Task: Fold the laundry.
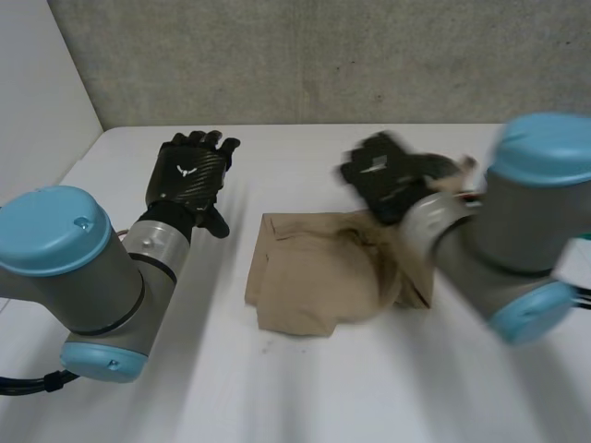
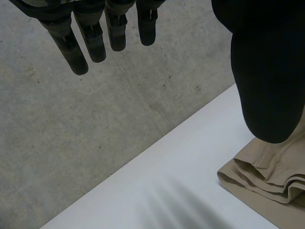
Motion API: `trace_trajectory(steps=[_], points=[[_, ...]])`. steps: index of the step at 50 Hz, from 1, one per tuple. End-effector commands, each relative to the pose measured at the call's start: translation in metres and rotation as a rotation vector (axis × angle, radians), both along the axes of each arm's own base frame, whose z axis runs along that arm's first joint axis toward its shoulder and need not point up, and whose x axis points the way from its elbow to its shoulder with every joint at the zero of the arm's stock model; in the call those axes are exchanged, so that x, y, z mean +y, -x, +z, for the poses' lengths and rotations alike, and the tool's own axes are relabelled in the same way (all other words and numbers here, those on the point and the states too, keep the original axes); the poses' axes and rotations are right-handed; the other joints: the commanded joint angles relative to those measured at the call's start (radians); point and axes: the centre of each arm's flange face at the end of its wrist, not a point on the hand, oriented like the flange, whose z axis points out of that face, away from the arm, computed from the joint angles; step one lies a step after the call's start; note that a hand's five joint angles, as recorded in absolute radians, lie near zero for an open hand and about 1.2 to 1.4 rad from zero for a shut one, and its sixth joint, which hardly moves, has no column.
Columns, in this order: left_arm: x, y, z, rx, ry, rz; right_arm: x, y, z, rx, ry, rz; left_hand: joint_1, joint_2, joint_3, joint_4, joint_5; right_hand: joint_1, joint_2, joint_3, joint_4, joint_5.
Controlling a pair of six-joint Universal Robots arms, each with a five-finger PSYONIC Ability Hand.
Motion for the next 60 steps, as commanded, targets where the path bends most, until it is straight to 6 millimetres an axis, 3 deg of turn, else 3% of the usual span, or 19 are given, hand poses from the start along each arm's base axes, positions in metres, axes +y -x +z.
trace_trajectory(steps=[1, 5, 9, 12, 14, 16, 18, 20, 21, 26, 33, 39, 44, 54, 60], points=[[-0.005, -0.005, 0.0, 0.0, -0.001, 0.018, 0.052, -0.053, -0.046, 0.094, -0.084, 0.255, -0.017, -0.032, -0.039, -0.03, -0.047, 0.408, 0.218, 0.215, 0.204, 0.231], [-0.007, -0.007, 0.0, 0.006, -0.003, 0.024, 0.057, -0.06, -0.061, 0.107, -0.144, 0.313, -0.017, -0.032, -0.039, -0.03, -0.047, 0.408, 0.218, 0.215, 0.204, 0.231], [-0.008, -0.006, 0.003, 0.018, 0.006, 0.025, 0.054, -0.063, -0.05, 0.078, -0.149, 0.307, -0.017, -0.032, -0.039, -0.03, -0.047, -0.203, -0.393, -0.396, -0.407, -0.38], [-0.009, -0.005, 0.006, 0.025, 0.012, 0.025, 0.05, -0.061, -0.033, -0.011, -0.195, 0.274, -0.017, -0.032, -0.039, -0.03, -0.047, -0.813, -1.004, -1.007, -1.018, -0.991], [-0.01, -0.005, 0.007, 0.028, 0.018, 0.025, 0.044, -0.058, -0.009, -0.102, -0.227, 0.216, -0.017, -0.032, -0.039, -0.03, -0.047, -0.813, -1.004, -1.007, -1.018, -0.991], [-0.012, -0.003, 0.013, 0.037, 0.035, 0.021, 0.04, -0.053, 0.001, -0.161, -0.262, 0.159, -0.017, -0.032, -0.039, -0.03, -0.047, -0.813, -1.004, -1.007, -1.018, -0.991], [-0.013, 0.0, 0.018, 0.048, 0.045, 0.016, 0.022, -0.036, 0.01, -0.257, -0.334, 0.026, -0.017, -0.032, -0.039, -0.03, -0.047, -0.813, -1.004, -1.007, -1.018, -0.991], [-0.013, 0.004, 0.023, 0.072, 0.051, 0.005, 0.006, -0.019, 0.012, -0.319, -0.389, -0.071, -0.017, -0.032, -0.039, -0.03, -0.047, -0.813, -1.004, -1.007, -1.018, -0.991], [-0.012, 0.006, 0.025, 0.085, 0.055, -0.003, -0.008, -0.002, 0.01, -0.369, -0.448, -0.161, -0.017, -0.032, -0.039, -0.03, -0.047, -0.813, -1.004, -1.007, -1.018, -0.991], [0.001, 0.033, 0.032, 0.156, 0.033, -0.108, -0.025, 0.034, 0.003, -0.461, -0.578, -0.3, -0.013, -0.028, -0.035, -0.027, -0.043, -0.813, -1.004, -1.007, -1.018, -0.991], [0.023, 0.084, -0.001, 0.073, -0.145, -0.295, -0.045, 0.067, -0.005, -0.478, -0.594, -0.409, 0.008, -0.008, -0.015, -0.006, -0.023, -0.813, -1.004, -1.007, -1.018, -0.991], [0.03, 0.114, -0.023, 0.054, -0.24, -0.337, -0.045, 0.068, -0.009, -0.472, -0.599, -0.416, 0.016, 0.001, -0.006, 0.003, -0.014, -0.813, -1.004, -1.007, -1.018, -0.991], [0.03, 0.12, -0.038, 0.087, -0.295, -0.31, -0.045, 0.064, -0.016, -0.444, -0.588, -0.403, 0.081, 0.066, 0.059, 0.067, 0.051, -0.813, -1.004, -1.007, -1.018, -0.991], [0.028, 0.103, -0.071, -0.048, -0.371, -0.162, -0.051, 0.06, -0.026, -0.386, -0.557, -0.385, 0.093, 0.078, 0.07, 0.079, 0.063, -0.813, -1.004, -1.007, -1.018, -0.991], [0.022, 0.092, -0.072, -0.2, -0.31, -0.148, -0.038, 0.042, -0.03, -0.329, -0.54, -0.325, 0.028, 0.013, 0.006, 0.015, -0.002, -0.813, -1.004, -1.007, -1.018, -0.991]])
